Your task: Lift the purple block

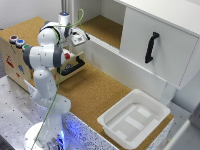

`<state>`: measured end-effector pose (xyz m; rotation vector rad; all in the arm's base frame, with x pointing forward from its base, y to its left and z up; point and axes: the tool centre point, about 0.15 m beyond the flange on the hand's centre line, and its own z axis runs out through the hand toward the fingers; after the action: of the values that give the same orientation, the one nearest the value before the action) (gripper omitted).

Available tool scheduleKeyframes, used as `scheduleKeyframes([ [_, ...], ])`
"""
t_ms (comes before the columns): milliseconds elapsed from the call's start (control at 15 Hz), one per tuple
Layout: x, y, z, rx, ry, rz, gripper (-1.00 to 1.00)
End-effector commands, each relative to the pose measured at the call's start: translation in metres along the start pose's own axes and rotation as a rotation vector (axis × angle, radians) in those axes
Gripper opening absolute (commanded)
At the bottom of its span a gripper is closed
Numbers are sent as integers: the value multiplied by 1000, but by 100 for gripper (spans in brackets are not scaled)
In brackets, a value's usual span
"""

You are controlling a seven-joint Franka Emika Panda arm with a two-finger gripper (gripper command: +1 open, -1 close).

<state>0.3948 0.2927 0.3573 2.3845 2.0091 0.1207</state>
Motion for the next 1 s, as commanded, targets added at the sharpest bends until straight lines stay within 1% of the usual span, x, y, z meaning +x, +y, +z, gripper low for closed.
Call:
scheduleKeyframes([
  [0,-15,-14,0,-48,93,2,100],
  [67,-1,-3,-3,-4,3,3,100],
  [200,2,-9,-23,-19,9,-12,100],
  [267,3,-14,-38,-24,21,-26,100],
  [333,5,-21,-50,-38,19,-48,100],
  [467,6,-35,-63,-35,24,-80,100],
  [600,3,-53,-62,-22,26,-78,100],
  [667,3,-60,-61,-16,15,-66,100],
  [733,1,-72,-63,-15,12,-36,100],
  [800,-1,-81,-67,-26,12,-18,100],
  [933,-5,-99,-70,-23,-3,-9,100],
])
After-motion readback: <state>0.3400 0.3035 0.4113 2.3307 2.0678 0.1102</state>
